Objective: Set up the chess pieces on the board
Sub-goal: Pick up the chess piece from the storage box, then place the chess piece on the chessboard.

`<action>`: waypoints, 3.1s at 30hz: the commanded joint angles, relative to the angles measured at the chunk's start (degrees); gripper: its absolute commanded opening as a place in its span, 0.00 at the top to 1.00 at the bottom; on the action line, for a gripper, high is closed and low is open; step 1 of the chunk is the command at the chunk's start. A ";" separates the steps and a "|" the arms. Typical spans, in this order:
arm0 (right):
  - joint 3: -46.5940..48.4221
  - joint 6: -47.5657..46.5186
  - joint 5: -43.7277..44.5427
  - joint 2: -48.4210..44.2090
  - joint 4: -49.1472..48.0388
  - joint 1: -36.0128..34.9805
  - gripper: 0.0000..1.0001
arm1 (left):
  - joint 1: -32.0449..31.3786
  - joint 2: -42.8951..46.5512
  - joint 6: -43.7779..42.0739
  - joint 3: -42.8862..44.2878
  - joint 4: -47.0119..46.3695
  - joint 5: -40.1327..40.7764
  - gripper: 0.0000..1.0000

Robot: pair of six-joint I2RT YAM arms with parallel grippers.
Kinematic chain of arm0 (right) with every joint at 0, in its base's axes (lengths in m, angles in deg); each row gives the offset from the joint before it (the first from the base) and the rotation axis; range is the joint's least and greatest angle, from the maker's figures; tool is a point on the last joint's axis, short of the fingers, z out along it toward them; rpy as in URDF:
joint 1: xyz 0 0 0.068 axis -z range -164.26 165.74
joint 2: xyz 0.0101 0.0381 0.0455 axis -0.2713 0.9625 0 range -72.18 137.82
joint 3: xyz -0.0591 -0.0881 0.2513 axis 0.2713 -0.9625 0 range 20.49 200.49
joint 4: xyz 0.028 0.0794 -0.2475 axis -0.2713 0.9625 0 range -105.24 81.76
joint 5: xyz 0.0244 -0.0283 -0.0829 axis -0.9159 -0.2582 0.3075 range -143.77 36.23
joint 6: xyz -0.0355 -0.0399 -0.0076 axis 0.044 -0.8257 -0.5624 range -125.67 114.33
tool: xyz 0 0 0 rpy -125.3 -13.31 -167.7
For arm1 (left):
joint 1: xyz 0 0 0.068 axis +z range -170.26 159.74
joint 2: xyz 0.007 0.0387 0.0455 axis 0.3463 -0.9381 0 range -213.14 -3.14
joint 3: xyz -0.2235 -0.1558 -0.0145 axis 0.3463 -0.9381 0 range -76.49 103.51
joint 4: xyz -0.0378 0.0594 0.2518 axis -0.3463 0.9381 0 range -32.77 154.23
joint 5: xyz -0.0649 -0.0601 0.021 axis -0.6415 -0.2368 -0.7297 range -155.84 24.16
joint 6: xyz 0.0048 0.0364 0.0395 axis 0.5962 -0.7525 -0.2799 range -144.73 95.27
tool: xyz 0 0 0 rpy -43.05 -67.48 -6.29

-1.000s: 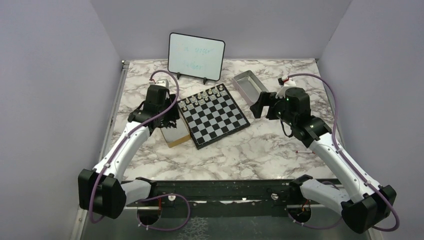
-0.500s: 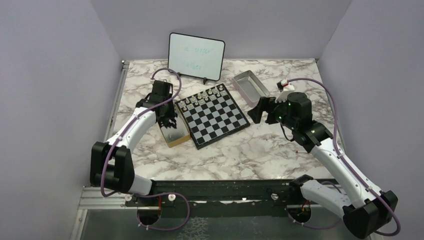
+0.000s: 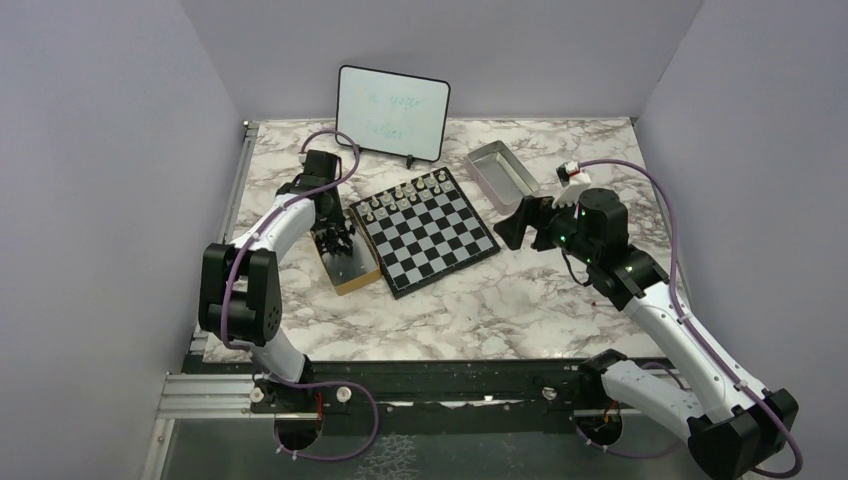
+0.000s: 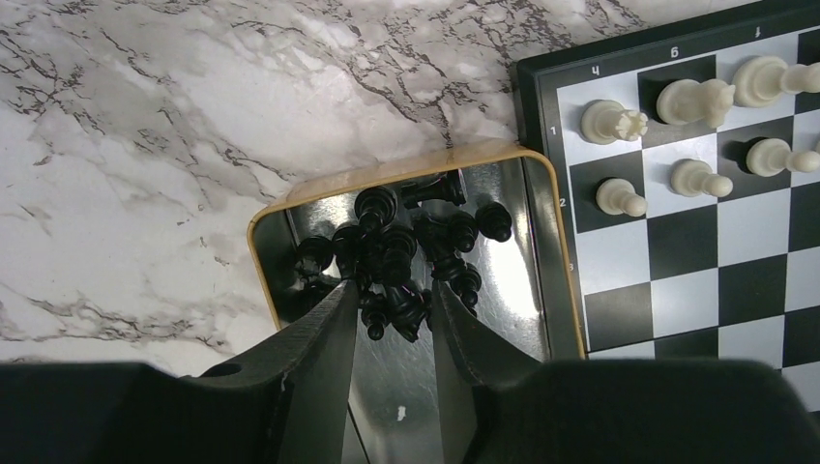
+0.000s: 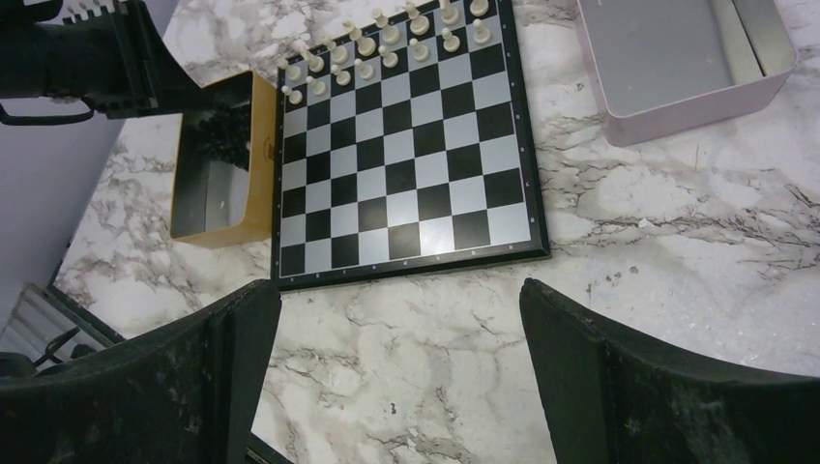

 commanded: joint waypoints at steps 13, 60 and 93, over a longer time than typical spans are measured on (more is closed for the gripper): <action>-0.73 1.00 -1.14 -0.53 -2.46 0.45 0.00 | 1.32 -4.92 -1.55 2.78 -1.35 -2.36 0.71; -0.11 -1.46 2.03 1.04 0.88 0.45 0.00 | -1.19 5.15 -3.88 5.95 7.83 -8.55 0.89; -0.76 -1.11 7.45 -4.21 5.47 0.45 0.01 | -37.56 -2.32 3.15 10.69 3.59 5.50 0.90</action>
